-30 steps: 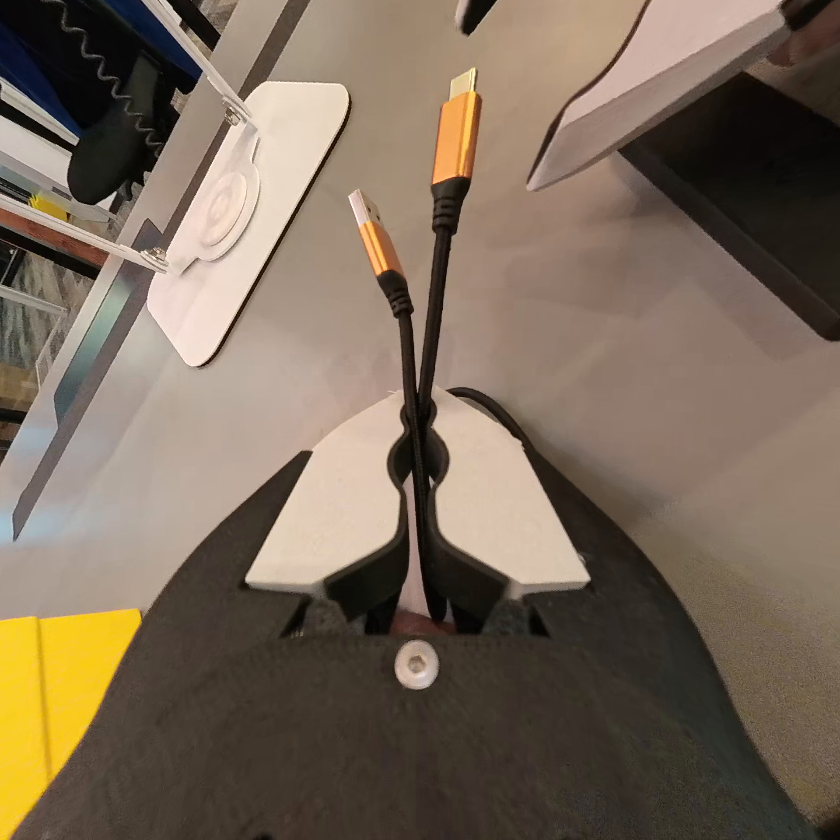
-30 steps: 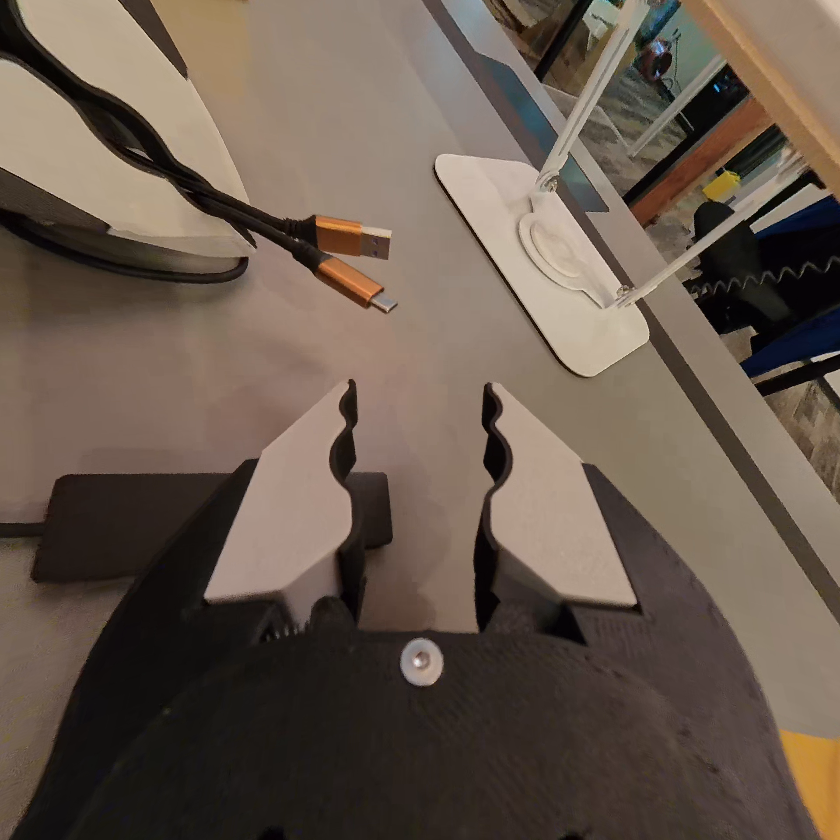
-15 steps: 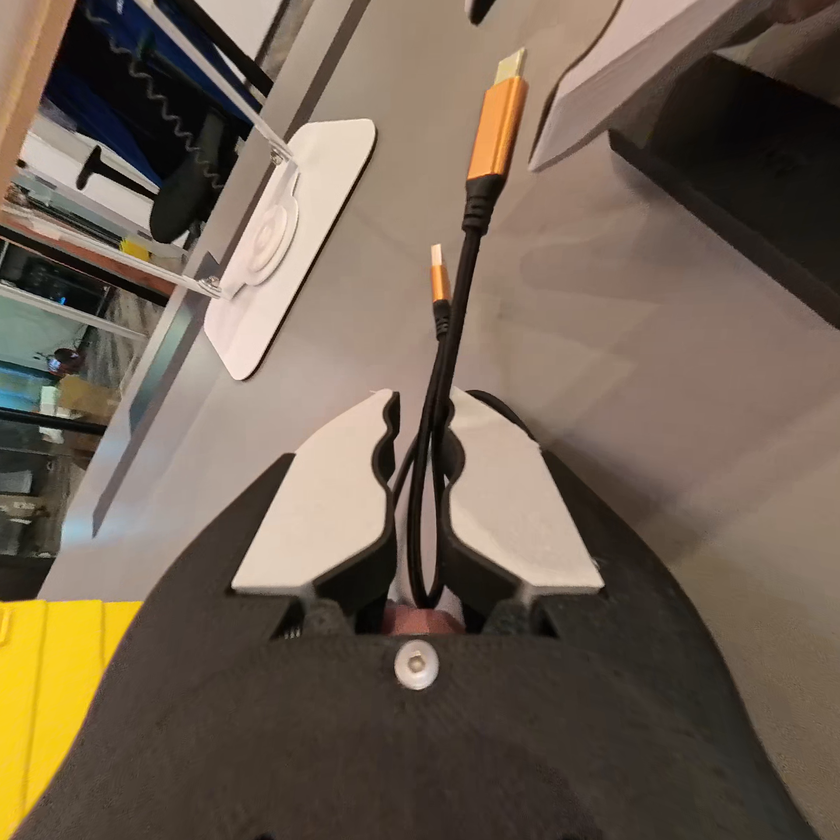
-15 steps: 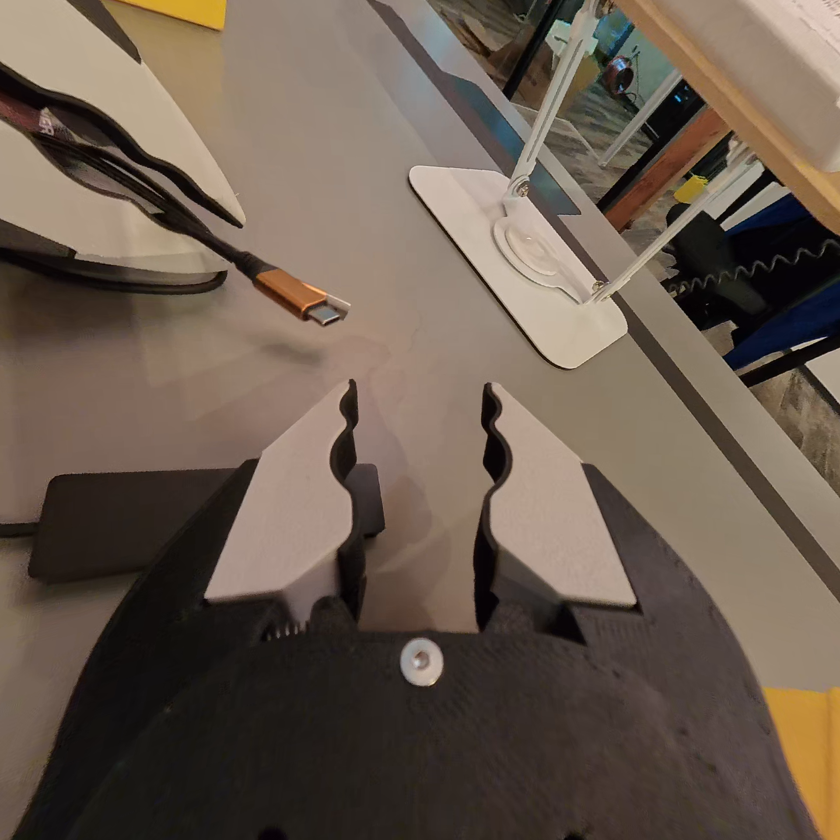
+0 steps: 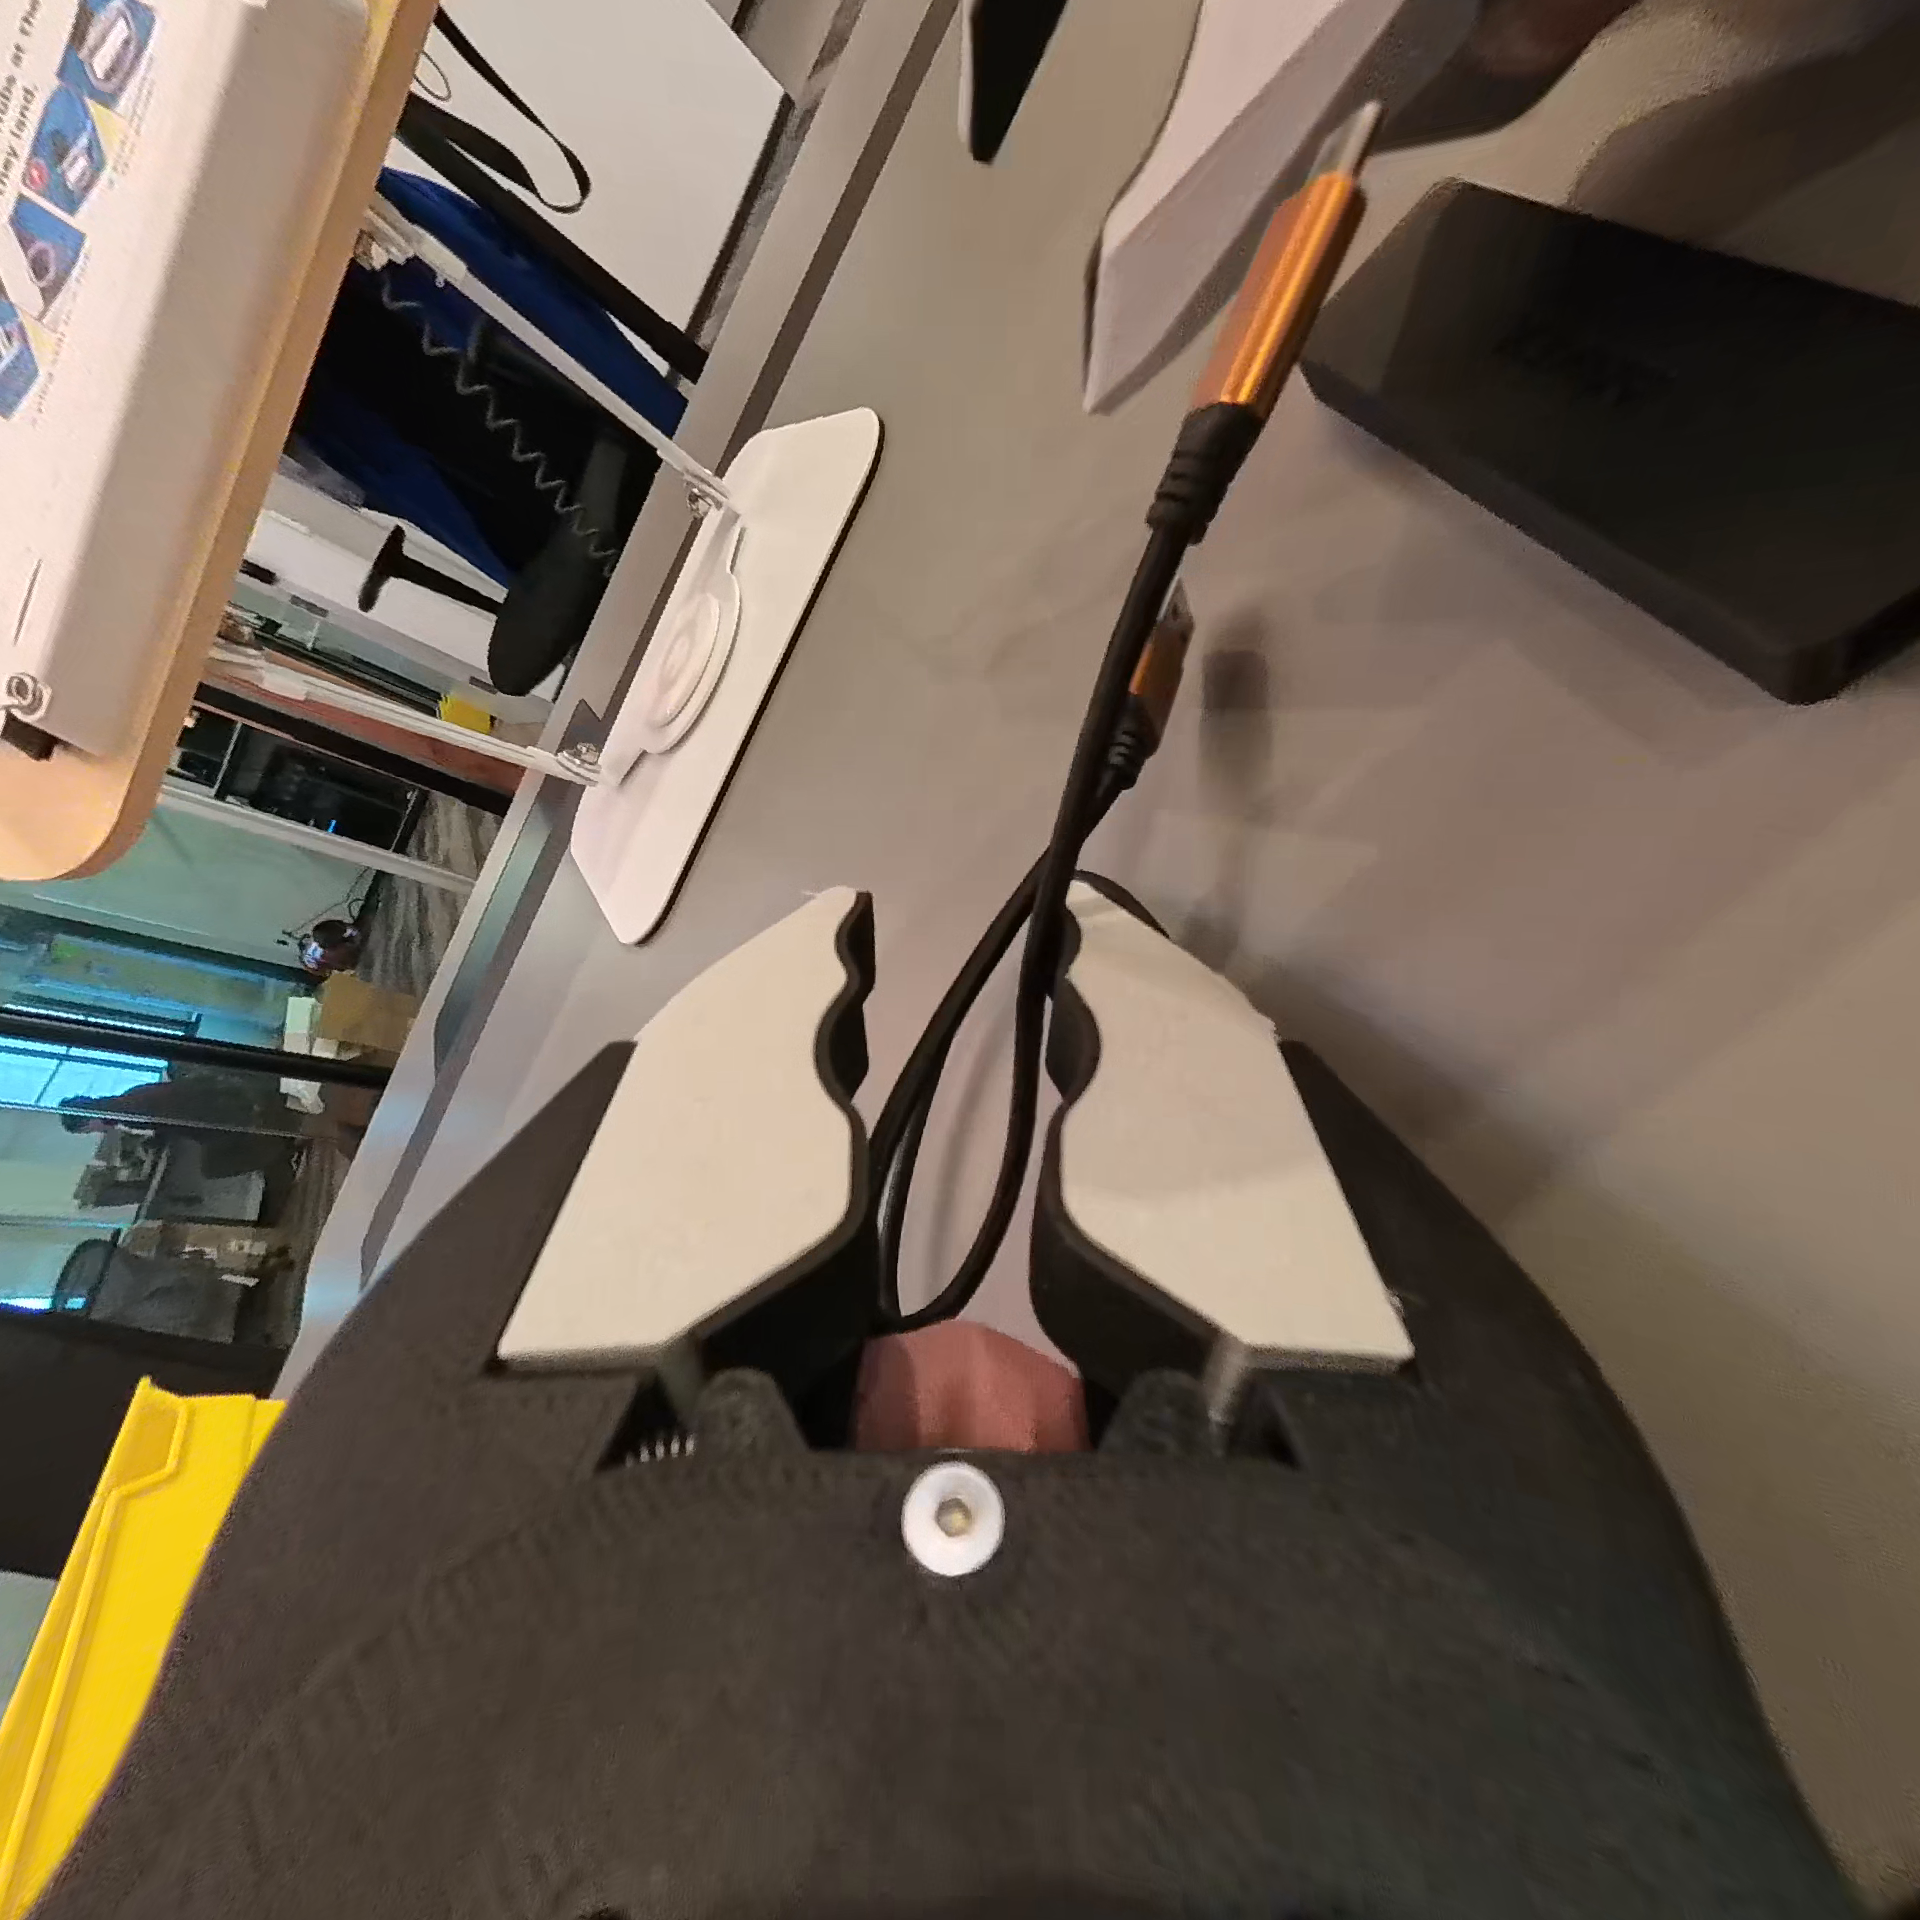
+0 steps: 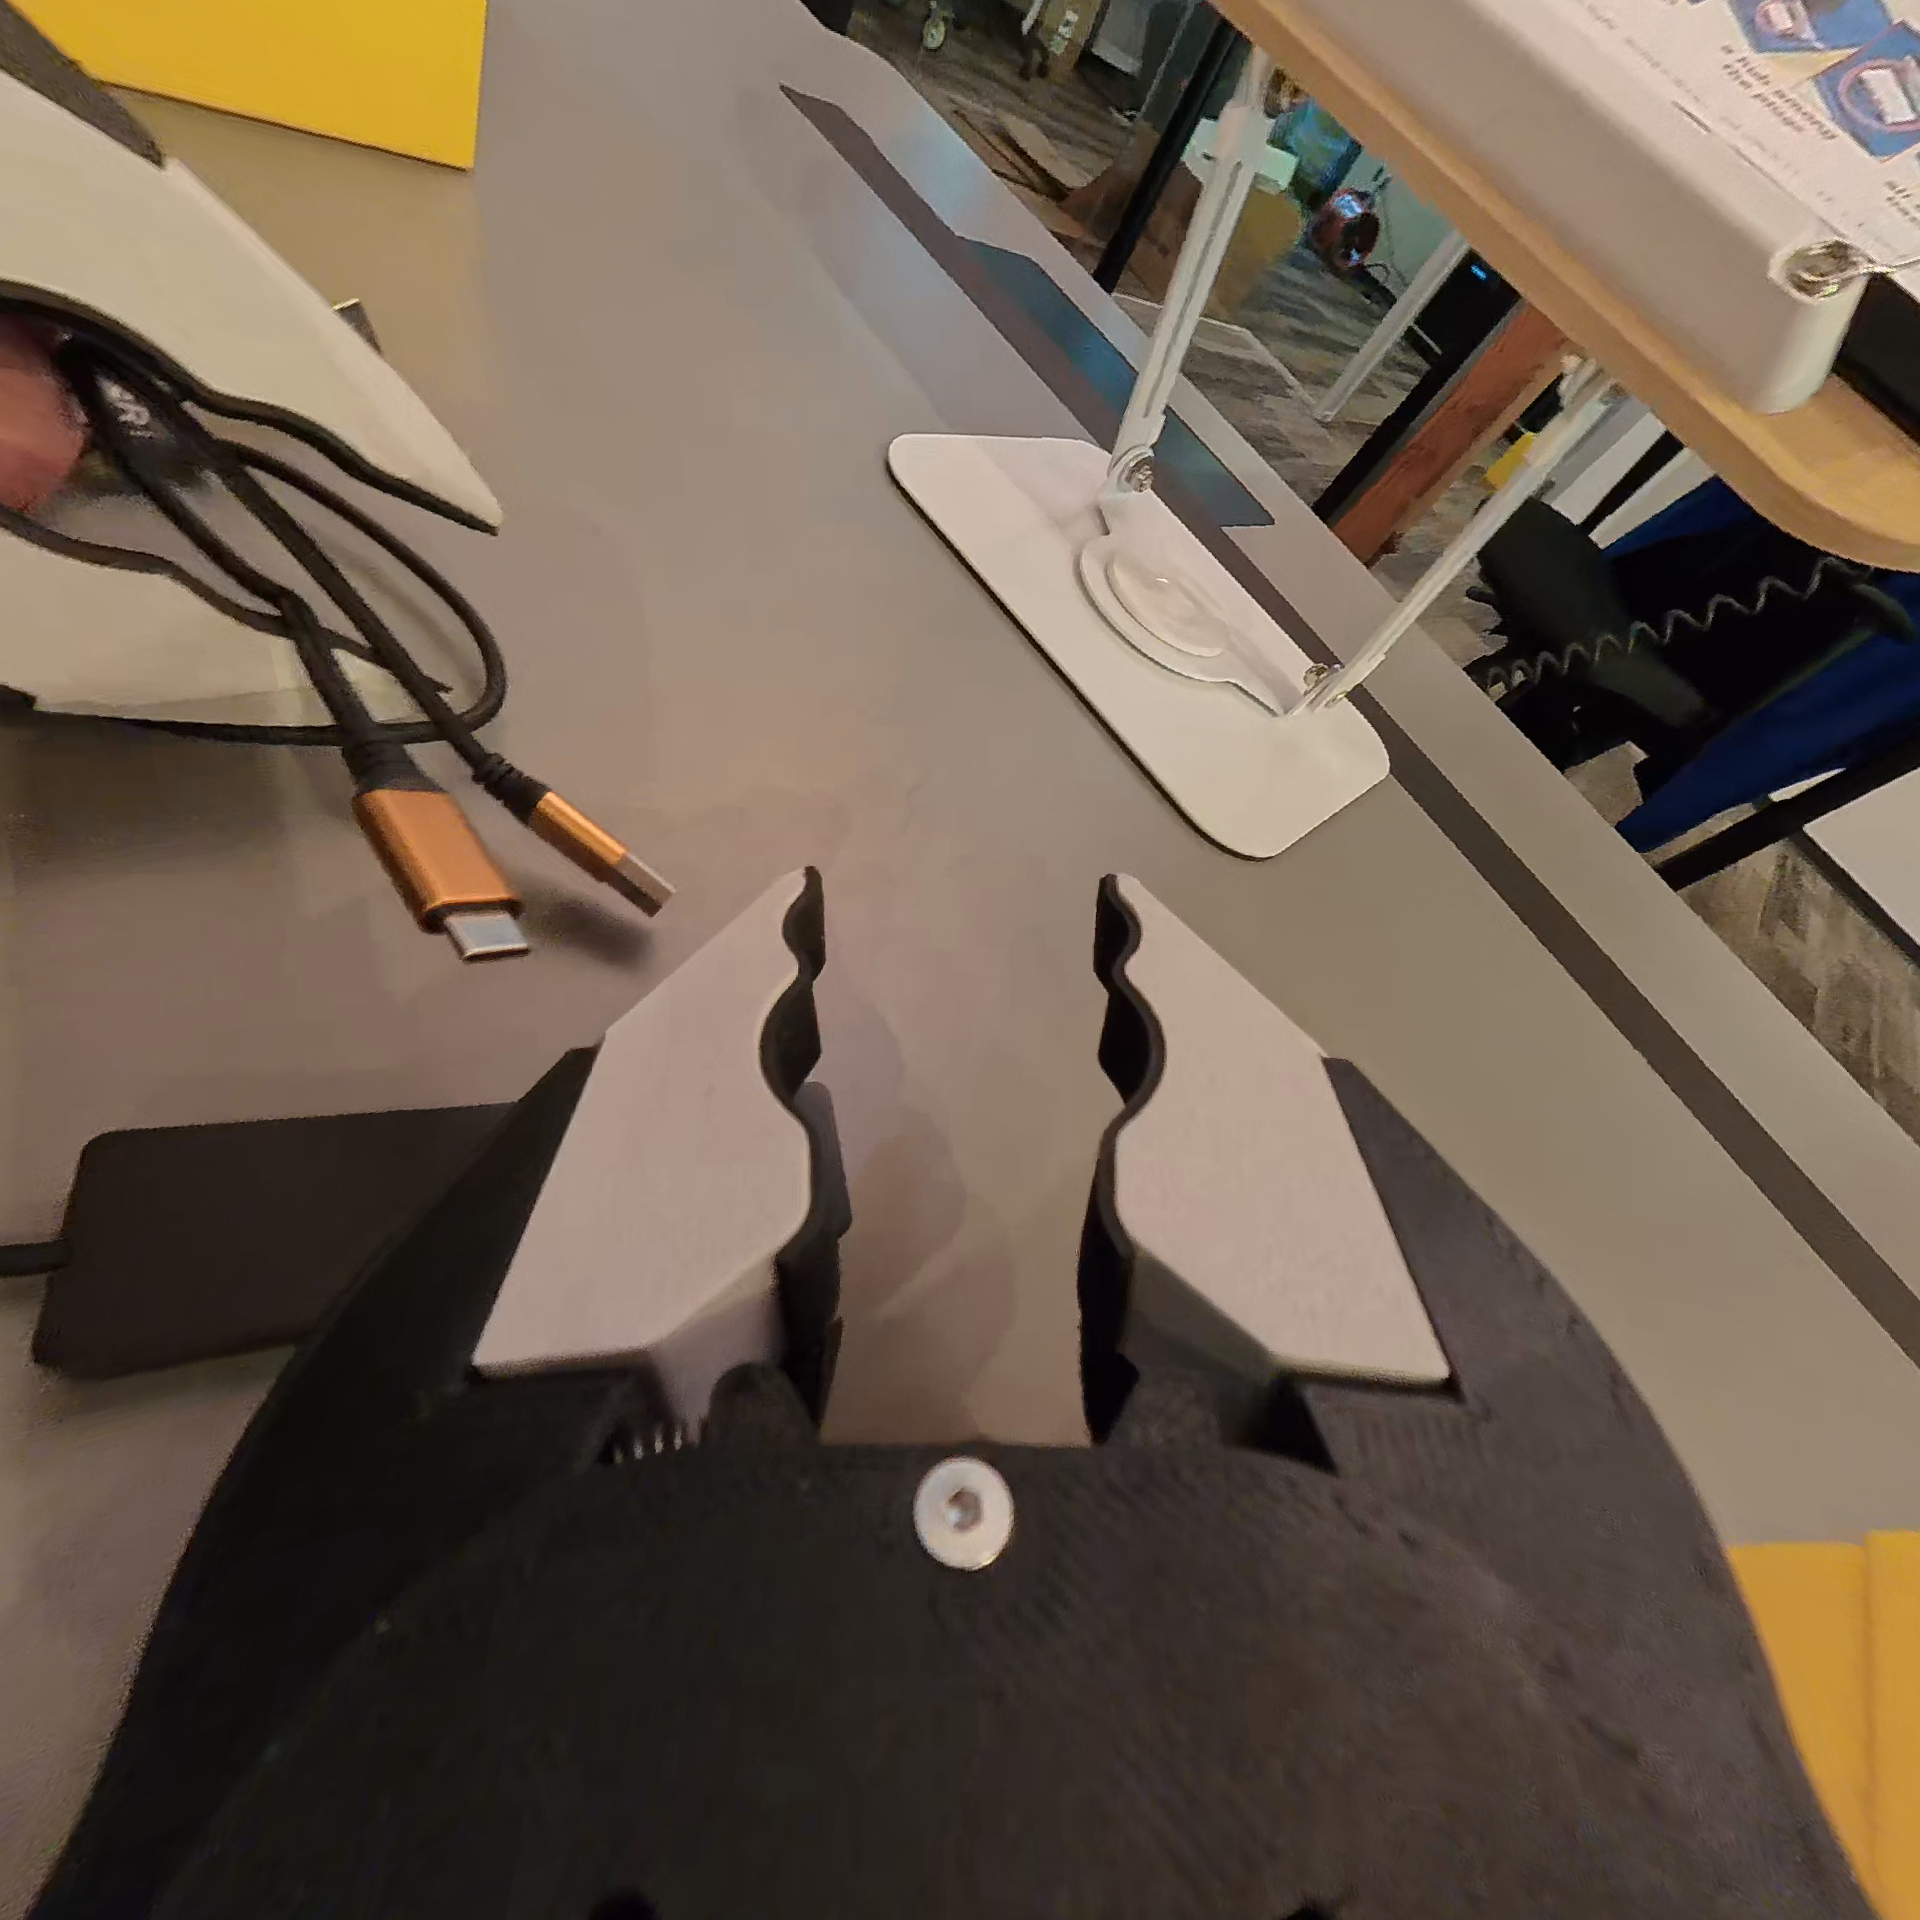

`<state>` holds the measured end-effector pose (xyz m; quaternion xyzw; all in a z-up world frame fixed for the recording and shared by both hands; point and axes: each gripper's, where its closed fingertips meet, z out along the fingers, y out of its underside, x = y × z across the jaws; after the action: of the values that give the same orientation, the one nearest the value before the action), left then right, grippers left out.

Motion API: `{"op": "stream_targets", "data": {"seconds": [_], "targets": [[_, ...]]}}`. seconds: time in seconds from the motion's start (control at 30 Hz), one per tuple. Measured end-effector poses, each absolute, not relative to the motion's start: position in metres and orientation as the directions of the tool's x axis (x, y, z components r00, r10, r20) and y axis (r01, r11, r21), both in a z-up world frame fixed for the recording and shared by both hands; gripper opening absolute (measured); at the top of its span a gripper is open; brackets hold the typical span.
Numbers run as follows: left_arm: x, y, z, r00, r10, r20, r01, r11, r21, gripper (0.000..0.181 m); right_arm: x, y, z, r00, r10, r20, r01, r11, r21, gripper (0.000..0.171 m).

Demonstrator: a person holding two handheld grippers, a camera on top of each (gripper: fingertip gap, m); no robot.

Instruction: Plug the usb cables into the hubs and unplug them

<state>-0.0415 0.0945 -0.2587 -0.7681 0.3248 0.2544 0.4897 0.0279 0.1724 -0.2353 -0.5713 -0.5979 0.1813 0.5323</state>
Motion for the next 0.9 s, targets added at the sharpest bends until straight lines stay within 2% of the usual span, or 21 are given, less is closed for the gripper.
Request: {"op": "stream_targets", "data": {"seconds": [0.23,0.4,0.47,0.67,0.73,0.9], "targets": [[-0.042,0.095,-0.257,0.665,-0.241,-0.707,-0.743,-0.308,-0.594,0.033,0.03,0.173,-0.229,0.239,0.879,0.412,0.457,0.272,-0.847,0.056],[-0.045,0.096,-0.256,0.684,-0.226,-0.694,-0.724,-0.322,-0.609,0.038,0.024,0.17,-0.239,0.228,0.892,0.39,0.51,0.232,-0.828,0.084],[-0.047,0.096,-0.255,0.688,-0.215,-0.693,-0.719,-0.327,-0.613,0.04,0.02,0.166,-0.241,0.223,0.894,0.388,0.518,0.229,-0.824,0.089],[-0.047,0.096,-0.254,0.664,-0.196,-0.722,-0.739,-0.317,-0.594,0.04,0.019,0.171,-0.247,0.259,0.889,0.378,0.559,0.181,-0.809,0.093],[-0.047,0.097,-0.253,0.653,-0.183,-0.735,-0.747,-0.316,-0.585,0.04,0.022,0.179,-0.247,0.317,0.863,0.393,0.577,0.154,-0.802,0.087],[-0.049,0.098,-0.251,0.639,-0.153,-0.754,-0.754,-0.315,-0.576,0.043,0.013,0.173,-0.24,0.387,0.863,0.323,0.522,0.084,-0.849,0.101]]}}
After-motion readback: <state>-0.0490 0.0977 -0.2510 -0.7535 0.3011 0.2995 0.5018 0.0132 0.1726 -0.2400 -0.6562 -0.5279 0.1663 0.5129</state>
